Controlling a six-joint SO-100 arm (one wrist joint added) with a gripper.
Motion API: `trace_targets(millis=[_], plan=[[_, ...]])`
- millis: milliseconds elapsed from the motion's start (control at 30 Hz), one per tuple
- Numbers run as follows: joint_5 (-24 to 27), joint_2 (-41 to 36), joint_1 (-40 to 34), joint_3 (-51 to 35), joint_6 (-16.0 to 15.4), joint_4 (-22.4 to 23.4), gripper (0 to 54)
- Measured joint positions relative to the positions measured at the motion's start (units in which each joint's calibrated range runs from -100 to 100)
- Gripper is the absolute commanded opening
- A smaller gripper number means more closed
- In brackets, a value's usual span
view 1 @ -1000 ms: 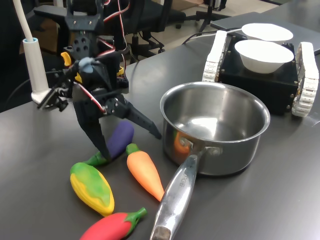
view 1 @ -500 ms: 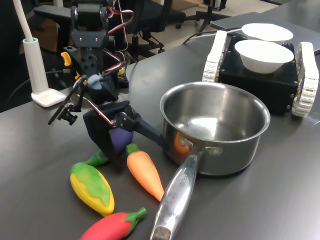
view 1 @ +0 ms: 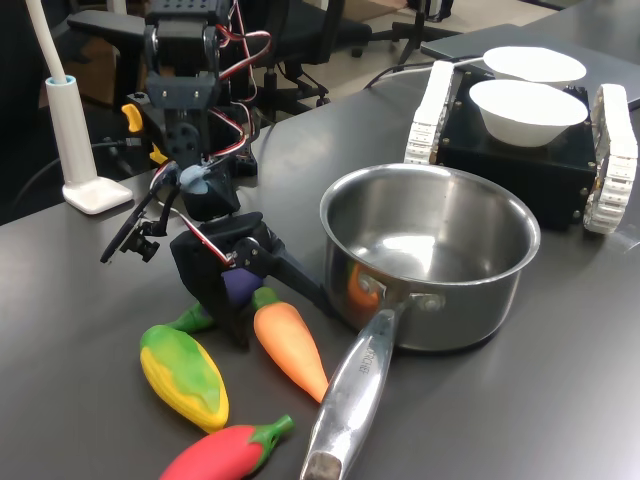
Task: Pick up the carrot and place them in the pan
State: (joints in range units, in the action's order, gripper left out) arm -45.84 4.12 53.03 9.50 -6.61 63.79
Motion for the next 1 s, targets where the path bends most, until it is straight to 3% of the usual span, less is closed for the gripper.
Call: trace_targets(millis=[533, 1000], plan=[[-0.73, 5.47, 0.00, -8.51, 0.00, 7.31, 37.1], [-0.93, 8.59, 0.00, -12.85, 0.00, 8.16, 32.9]])
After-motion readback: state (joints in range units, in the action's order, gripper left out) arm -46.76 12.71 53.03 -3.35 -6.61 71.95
